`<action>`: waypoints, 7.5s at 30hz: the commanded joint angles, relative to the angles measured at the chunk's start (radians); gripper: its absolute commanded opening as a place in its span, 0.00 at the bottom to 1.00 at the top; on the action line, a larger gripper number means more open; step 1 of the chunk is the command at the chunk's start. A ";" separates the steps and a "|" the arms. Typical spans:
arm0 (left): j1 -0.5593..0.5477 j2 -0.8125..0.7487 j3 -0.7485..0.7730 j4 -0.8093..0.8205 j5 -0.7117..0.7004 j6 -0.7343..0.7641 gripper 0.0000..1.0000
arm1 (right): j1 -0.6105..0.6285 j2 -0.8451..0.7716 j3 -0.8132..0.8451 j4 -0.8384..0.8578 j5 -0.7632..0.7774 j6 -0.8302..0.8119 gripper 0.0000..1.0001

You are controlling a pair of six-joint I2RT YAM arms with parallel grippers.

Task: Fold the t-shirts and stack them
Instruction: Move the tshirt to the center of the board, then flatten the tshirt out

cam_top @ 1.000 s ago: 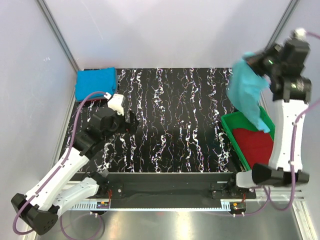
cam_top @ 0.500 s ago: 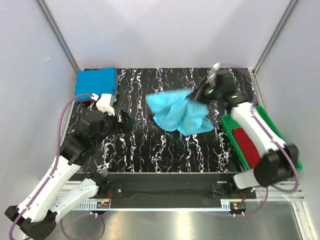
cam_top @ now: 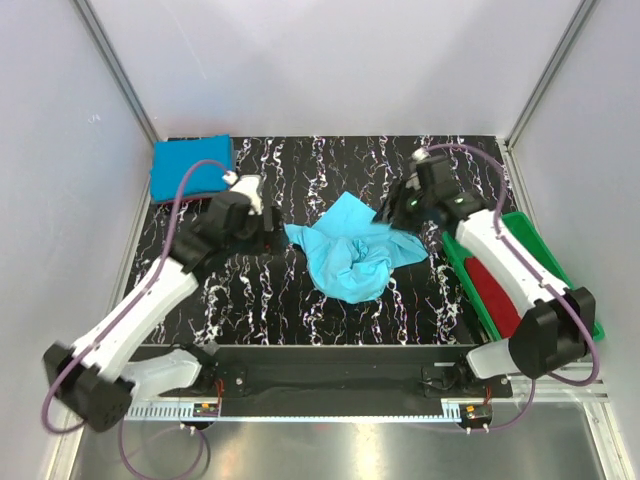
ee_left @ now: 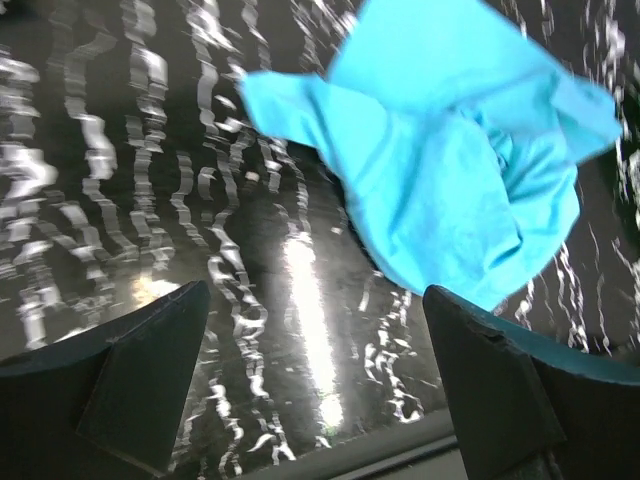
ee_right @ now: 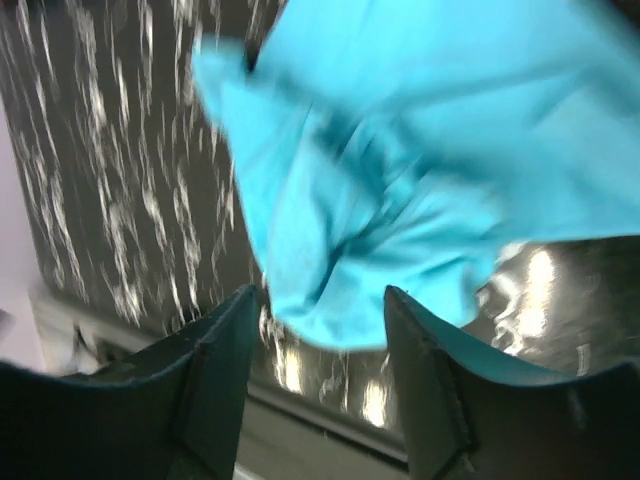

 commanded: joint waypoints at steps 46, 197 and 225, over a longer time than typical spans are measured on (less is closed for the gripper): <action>-0.058 0.293 -0.048 0.231 0.154 -0.152 0.00 | -0.250 0.504 0.311 -0.033 0.175 -0.244 0.00; 0.476 0.164 0.042 -0.108 -0.009 -0.115 0.00 | -0.318 -0.345 -0.233 -0.106 0.185 0.055 0.00; 0.416 0.287 -0.025 0.159 0.382 0.077 0.53 | -0.318 -0.324 -0.347 -0.029 -0.018 0.008 0.37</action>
